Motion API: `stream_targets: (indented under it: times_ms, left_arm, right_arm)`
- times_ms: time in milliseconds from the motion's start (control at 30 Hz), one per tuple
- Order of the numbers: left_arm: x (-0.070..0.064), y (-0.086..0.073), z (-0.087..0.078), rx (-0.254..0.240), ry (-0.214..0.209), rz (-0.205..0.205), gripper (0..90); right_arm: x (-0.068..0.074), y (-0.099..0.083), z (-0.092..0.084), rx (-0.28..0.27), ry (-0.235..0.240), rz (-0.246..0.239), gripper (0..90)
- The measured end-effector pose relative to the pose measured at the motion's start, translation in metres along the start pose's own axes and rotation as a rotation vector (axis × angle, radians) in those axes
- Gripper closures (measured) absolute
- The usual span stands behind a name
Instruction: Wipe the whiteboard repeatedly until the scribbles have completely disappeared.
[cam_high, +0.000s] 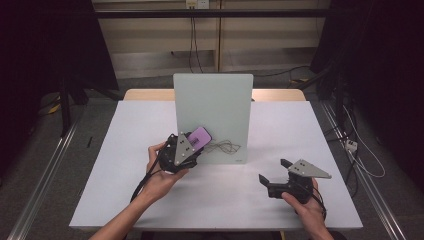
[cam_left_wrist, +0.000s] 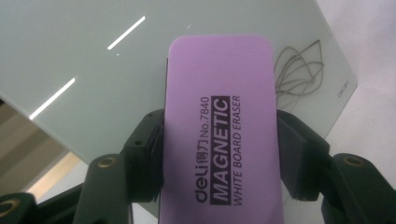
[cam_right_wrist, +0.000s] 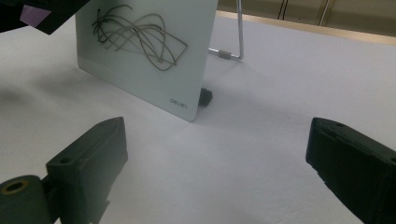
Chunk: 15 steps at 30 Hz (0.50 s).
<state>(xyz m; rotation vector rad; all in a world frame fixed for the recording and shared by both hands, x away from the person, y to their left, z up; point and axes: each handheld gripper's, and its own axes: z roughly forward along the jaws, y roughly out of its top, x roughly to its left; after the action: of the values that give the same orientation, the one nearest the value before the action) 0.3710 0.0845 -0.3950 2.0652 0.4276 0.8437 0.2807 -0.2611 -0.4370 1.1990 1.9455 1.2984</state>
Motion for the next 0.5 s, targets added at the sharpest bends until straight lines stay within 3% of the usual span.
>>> stream_targets:
  times_ms: [500]
  left_arm:
    - [0.0, -0.0078, 0.0072, 0.042, -0.007, -0.01, 41.1]
  right_arm:
    - [0.0005, 0.0001, -0.0001, 0.0, 0.003, 0.0, 5.4]
